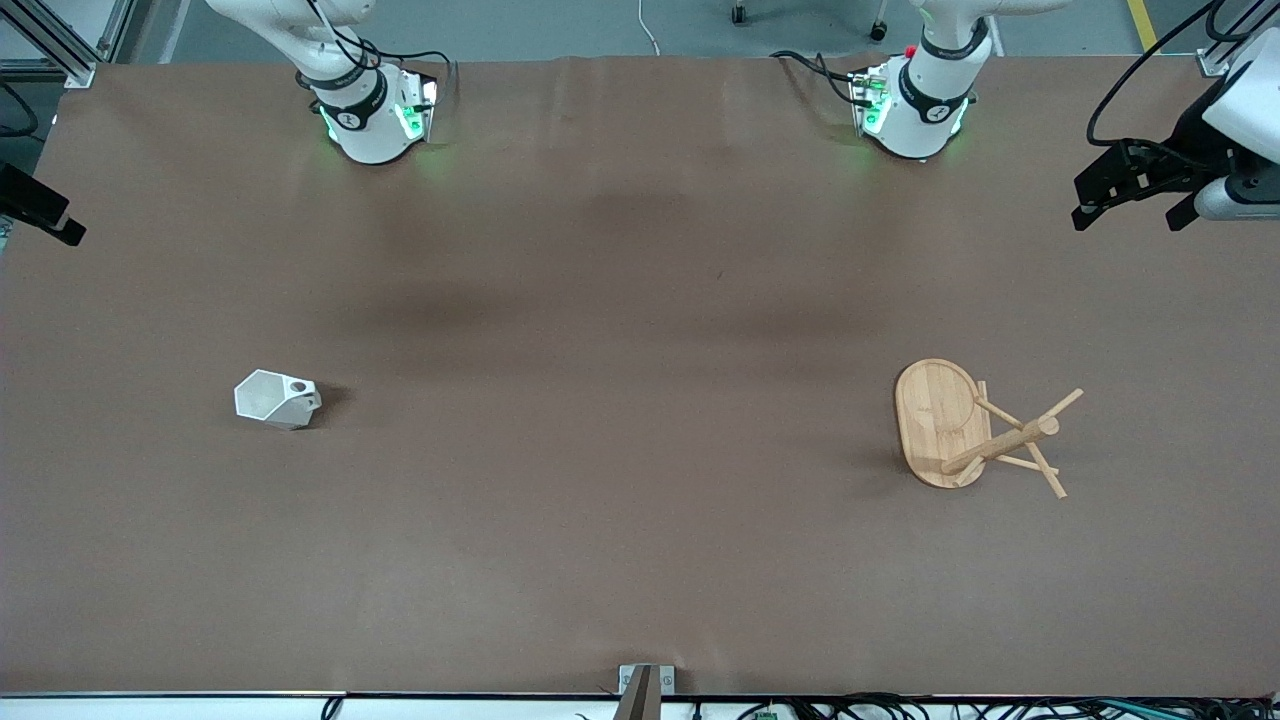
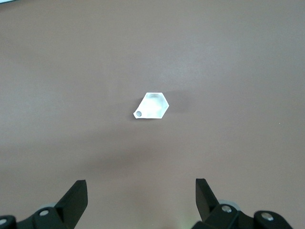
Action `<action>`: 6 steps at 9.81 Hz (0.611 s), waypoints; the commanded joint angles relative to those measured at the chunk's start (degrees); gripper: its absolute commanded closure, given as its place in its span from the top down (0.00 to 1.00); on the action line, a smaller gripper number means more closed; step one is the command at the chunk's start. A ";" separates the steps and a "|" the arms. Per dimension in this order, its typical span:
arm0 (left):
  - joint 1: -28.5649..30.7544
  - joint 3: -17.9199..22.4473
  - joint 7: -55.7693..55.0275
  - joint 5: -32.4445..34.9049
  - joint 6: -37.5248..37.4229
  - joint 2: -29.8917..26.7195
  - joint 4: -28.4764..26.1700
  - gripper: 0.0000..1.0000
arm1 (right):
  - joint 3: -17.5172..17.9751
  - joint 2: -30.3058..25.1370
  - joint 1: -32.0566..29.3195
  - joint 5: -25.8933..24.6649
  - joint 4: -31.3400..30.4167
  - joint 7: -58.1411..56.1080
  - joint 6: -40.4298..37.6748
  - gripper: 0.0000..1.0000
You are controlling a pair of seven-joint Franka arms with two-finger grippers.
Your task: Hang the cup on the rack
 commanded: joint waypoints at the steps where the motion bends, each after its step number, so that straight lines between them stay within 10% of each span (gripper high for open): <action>1: 0.18 -0.17 0.92 1.02 -0.60 1.41 0.13 1.00 | 0.19 -0.41 -0.04 -0.04 -0.19 -0.67 -0.35 1.00; 6: 0.18 -0.17 0.74 0.93 -0.87 2.03 0.13 1.00 | 0.19 -0.15 -0.48 -0.29 0.16 -0.76 -1.23 1.00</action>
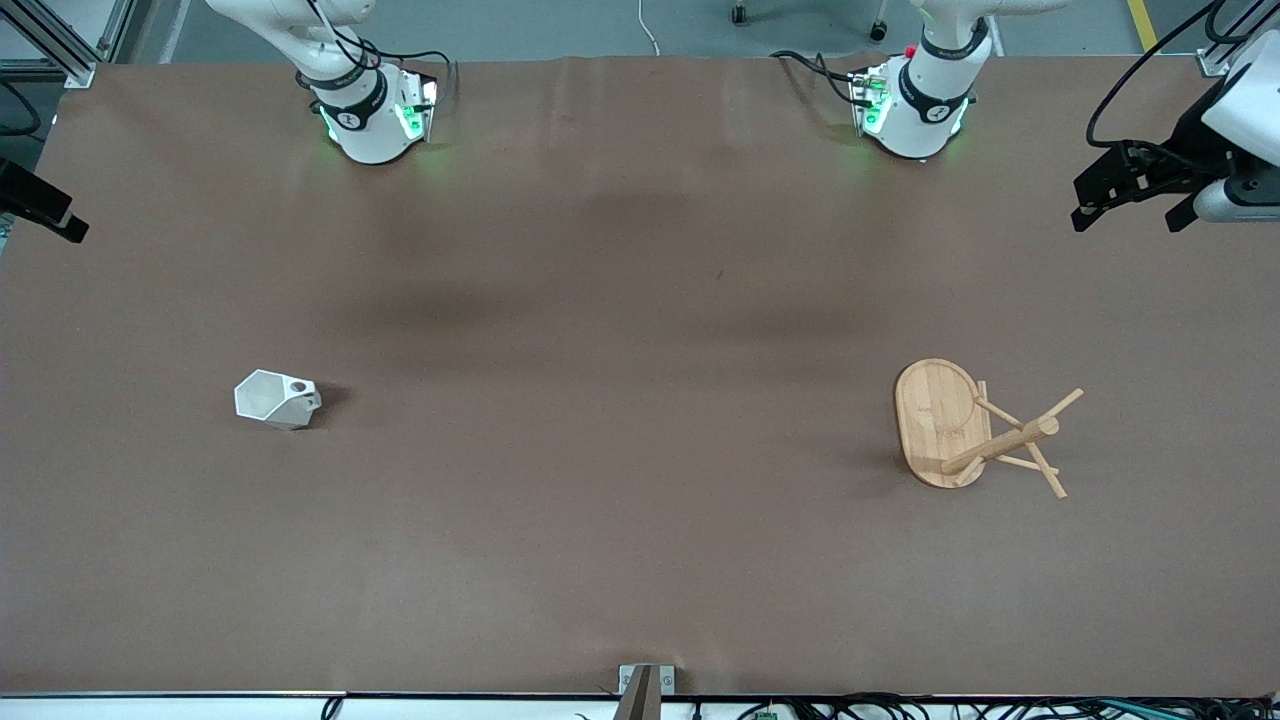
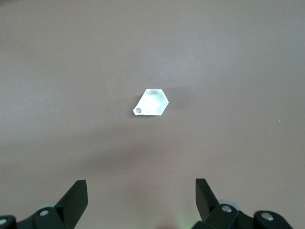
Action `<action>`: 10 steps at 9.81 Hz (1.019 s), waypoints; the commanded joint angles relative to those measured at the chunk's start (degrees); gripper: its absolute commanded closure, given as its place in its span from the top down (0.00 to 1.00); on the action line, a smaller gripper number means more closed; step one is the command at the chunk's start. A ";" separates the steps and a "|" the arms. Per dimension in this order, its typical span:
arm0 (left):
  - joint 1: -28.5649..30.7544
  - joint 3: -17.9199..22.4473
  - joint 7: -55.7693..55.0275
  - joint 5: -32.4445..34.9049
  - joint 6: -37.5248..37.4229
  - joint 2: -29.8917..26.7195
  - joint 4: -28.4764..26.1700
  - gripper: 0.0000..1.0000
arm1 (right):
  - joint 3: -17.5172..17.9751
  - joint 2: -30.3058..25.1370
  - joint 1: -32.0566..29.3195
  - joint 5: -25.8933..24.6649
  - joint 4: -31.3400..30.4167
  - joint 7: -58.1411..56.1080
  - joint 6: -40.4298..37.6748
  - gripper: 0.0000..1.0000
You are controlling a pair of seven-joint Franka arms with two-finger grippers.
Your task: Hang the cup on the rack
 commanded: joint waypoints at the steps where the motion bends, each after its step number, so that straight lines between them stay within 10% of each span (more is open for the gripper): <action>1: 0.18 -0.17 0.92 0.93 -1.28 1.72 -0.01 1.00 | 0.11 -0.06 -0.55 -0.24 -0.92 -0.63 -0.72 1.00; 5: 0.26 -0.17 0.83 0.14 -1.20 1.80 -0.10 1.00 | -1.90 5.29 -2.66 0.81 -8.98 -7.63 6.79 1.00; 10: 0.18 -0.17 0.83 0.05 -1.11 2.50 -0.19 1.00 | -2.97 10.98 -2.05 1.70 -32.03 -10.98 42.81 1.00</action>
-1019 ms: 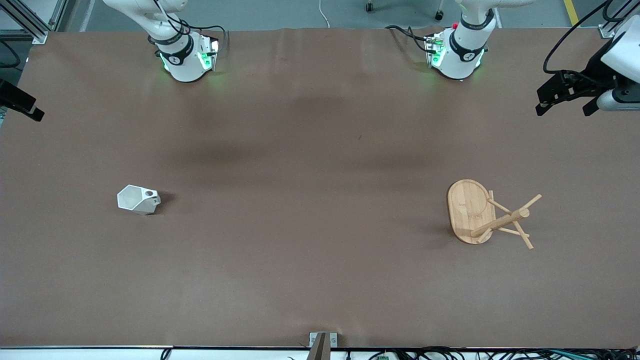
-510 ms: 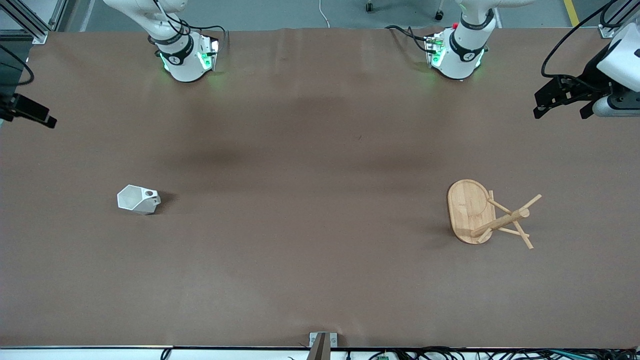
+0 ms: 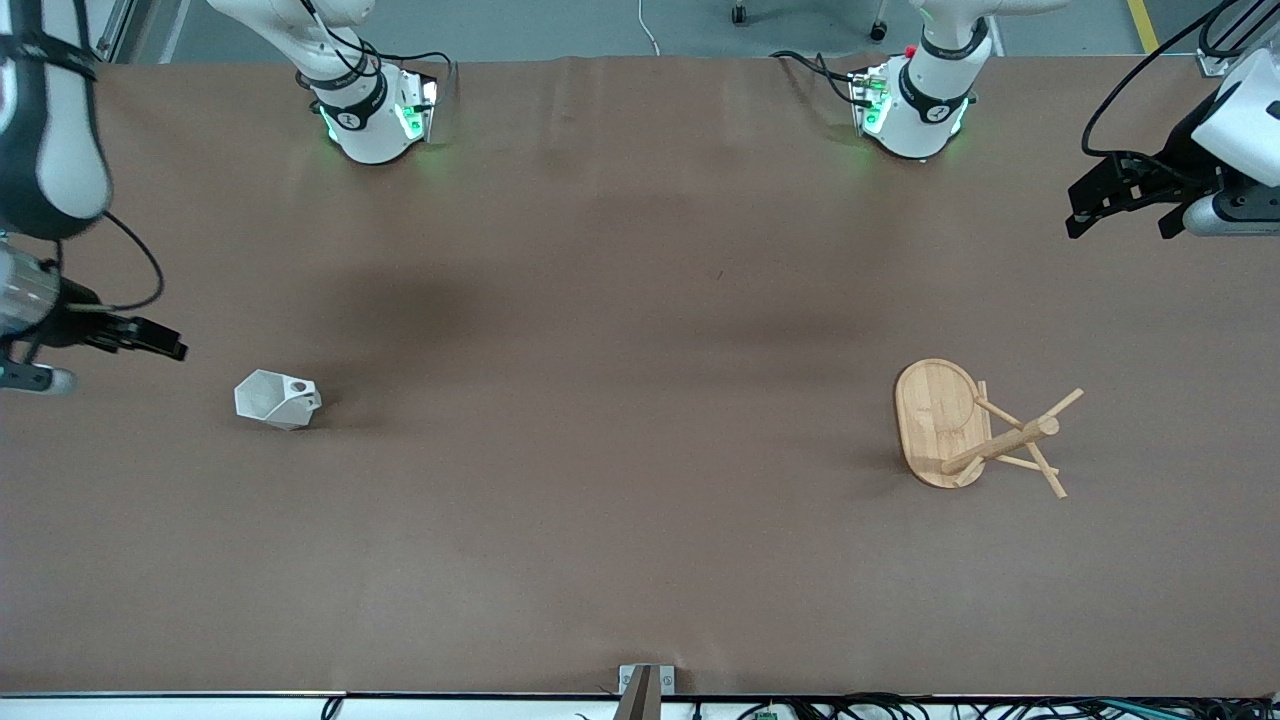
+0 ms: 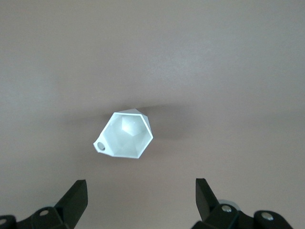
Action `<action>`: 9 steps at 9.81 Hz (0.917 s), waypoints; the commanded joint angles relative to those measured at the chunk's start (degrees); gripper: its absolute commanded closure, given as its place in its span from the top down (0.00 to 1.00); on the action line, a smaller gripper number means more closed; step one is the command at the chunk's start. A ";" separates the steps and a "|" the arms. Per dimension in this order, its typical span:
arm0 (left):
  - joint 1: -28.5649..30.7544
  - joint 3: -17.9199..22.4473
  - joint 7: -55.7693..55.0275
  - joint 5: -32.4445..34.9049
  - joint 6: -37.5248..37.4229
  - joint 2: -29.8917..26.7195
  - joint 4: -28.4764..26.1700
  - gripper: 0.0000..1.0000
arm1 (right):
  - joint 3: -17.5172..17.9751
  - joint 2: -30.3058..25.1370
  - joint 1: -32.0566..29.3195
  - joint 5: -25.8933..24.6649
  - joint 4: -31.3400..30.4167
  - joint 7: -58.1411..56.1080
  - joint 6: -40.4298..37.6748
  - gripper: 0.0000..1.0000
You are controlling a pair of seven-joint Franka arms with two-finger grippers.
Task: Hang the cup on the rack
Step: 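Reach the right gripper to the white cup and grasp it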
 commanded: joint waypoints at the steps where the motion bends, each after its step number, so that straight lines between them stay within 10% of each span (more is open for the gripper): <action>1: 0.16 -0.16 0.83 0.05 -0.70 1.85 -0.21 1.00 | 0.15 4.93 -0.18 0.96 -3.96 -3.87 9.41 1.00; 9: 0.51 -0.16 0.83 0.23 -0.44 2.20 0.15 1.00 | 0.50 14.19 -0.18 2.28 -8.09 -8.19 24.12 0.88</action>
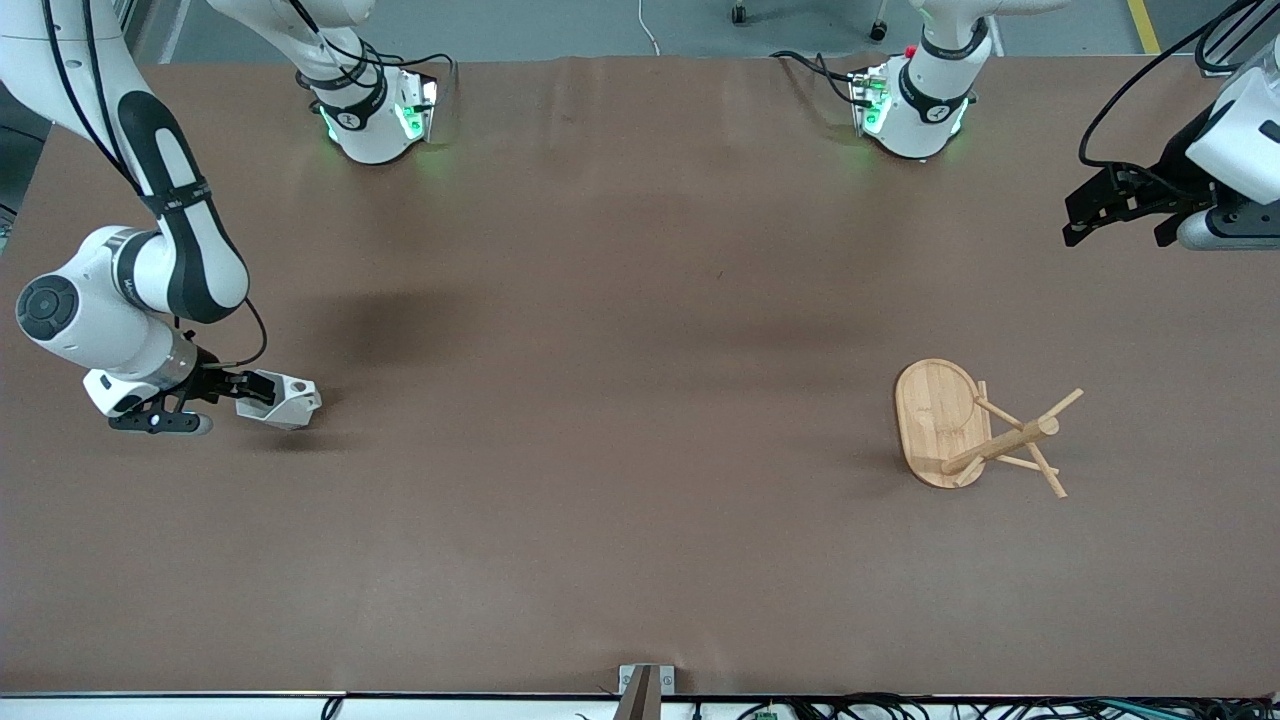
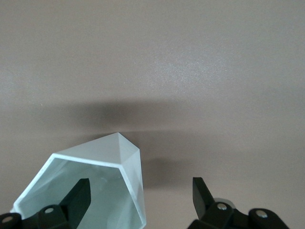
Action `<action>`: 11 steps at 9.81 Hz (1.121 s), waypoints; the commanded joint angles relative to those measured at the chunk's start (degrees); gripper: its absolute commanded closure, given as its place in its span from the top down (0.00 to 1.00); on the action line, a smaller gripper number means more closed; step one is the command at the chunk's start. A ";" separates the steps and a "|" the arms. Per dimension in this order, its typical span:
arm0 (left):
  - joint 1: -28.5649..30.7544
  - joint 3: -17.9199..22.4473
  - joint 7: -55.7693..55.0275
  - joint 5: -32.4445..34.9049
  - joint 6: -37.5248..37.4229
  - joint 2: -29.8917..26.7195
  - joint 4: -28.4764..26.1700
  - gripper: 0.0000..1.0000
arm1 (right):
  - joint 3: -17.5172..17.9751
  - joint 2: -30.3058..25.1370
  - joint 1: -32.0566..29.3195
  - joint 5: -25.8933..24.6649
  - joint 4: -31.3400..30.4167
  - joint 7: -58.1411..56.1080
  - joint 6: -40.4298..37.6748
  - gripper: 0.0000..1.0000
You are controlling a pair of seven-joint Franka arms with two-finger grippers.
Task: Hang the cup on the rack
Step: 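Reach the right gripper to the white cup and grasp it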
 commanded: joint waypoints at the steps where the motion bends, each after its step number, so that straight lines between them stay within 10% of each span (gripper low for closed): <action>1: 0.31 -0.17 0.83 0.40 -0.35 1.26 -0.13 1.00 | 0.34 -0.21 -0.26 1.32 -0.81 -1.96 0.96 0.84; 6: 0.13 -0.08 0.92 1.02 -0.61 1.52 -0.83 1.00 | 0.51 0.75 -0.26 1.49 -0.63 -1.87 1.05 0.38; 8: 1.26 -0.17 0.92 1.02 -0.35 2.14 -0.74 1.00 | 0.60 1.02 -0.26 2.10 -0.37 -1.70 0.87 0.01; 11: 1.71 -0.17 1.01 1.02 -0.87 1.43 -0.39 1.00 | 0.60 0.75 -0.08 2.28 1.38 -1.70 -2.18 0.00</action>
